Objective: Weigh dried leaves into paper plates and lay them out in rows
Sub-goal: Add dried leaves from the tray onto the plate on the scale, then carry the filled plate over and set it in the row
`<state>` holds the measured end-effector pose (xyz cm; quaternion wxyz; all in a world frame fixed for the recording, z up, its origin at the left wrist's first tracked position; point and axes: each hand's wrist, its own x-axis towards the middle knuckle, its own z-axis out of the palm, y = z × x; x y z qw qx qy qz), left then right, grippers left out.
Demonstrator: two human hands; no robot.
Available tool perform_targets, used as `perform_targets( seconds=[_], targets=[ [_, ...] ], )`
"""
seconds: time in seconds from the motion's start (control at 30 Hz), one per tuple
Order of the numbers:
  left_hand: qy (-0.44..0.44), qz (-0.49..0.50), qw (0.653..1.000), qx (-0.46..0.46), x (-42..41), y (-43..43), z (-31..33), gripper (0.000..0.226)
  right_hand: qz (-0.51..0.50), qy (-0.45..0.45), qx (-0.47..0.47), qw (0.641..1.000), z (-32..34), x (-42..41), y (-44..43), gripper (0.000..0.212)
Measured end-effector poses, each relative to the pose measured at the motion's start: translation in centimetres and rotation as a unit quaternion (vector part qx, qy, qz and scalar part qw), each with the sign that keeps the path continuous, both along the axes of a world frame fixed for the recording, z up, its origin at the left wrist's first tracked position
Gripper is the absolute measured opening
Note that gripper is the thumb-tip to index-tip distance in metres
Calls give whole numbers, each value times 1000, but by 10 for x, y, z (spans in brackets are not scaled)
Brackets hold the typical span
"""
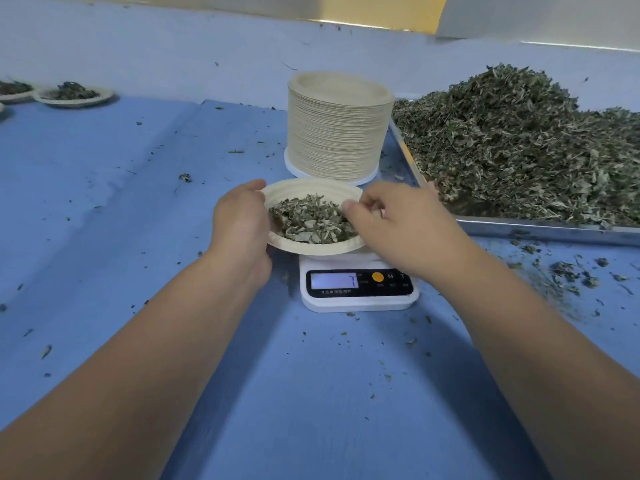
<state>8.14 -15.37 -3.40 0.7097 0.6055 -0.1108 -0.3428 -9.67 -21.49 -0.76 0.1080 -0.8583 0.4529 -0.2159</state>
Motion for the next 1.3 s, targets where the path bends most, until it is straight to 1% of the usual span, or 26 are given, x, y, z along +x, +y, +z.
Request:
perform_targets(
  seconds=[0.07, 0.13, 0.2, 0.33, 0.43, 0.57, 0.67, 0.73, 0.8, 0.87, 0.9, 0.93, 0.97, 1.0, 1.03, 1.1, 1.17, 1.3],
  targets=[
    [31, 27, 999, -11, 16, 4, 8, 37, 43, -14, 59, 997, 1, 6, 10, 36],
    [40, 38, 998, -16, 34, 12, 14, 35, 80, -19, 85, 993, 0, 13, 23, 40],
    [41, 33, 999, -14, 52, 21, 15, 34, 111, -25, 82, 990, 0, 24, 34, 51],
    [35, 44, 998, -20, 90, 45, 16, 33, 161, -6, 49, 986, 3, 60, 47, 54],
    [35, 56, 998, -17, 129, 64, 16, 33, 189, 7, 36, 981, 0, 101, 57, 60],
    [32, 130, 991, -5, 193, 92, 15, 22, 223, 15, 51, 973, -14, 175, 70, 48],
    [-29, 149, 988, 30, 246, 112, 8, 19, 245, 32, 78, 966, -27, 233, 74, 46],
    [-90, 137, 984, 65, 283, 126, 0, 21, 258, 48, 70, 962, -36, 271, 76, 47],
    [-161, 120, 975, 100, 317, 137, -5, 18, 265, 59, 45, 961, -45, 308, 77, 46],
    [-237, 107, 954, 148, 346, 147, -6, 13, 258, 61, 20, 964, -52, 345, 75, 49],
    [-284, 104, 935, 186, 358, 154, -7, 20, 250, 67, 9, 966, -55, 364, 72, 53],
    [-337, 96, 908, 231, 367, 161, -9, 31, 241, 73, 0, 968, -58, 383, 68, 58],
    [-393, 85, 873, 277, 375, 167, -13, 39, 233, 75, -4, 970, -60, 402, 63, 62],
    [-444, 67, 836, 316, 380, 171, -19, 42, 226, 74, -4, 971, -63, 420, 57, 65],
    [-482, 47, 804, 344, 383, 173, -25, 42, 220, 73, -4, 973, -66, 439, 52, 67],
    [-534, 5, 756, 379, 382, 170, -34, 35, 202, 96, -19, 974, -71, 477, 41, 74],
    [-569, -33, 726, 385, 377, 163, -37, 31, 170, 131, -15, 977, -75, 513, 27, 81],
    [-600, -13, 700, 387, 381, 163, -35, 26, 114, 162, 16, 980, -73, 581, 5, 94]
  ],
)
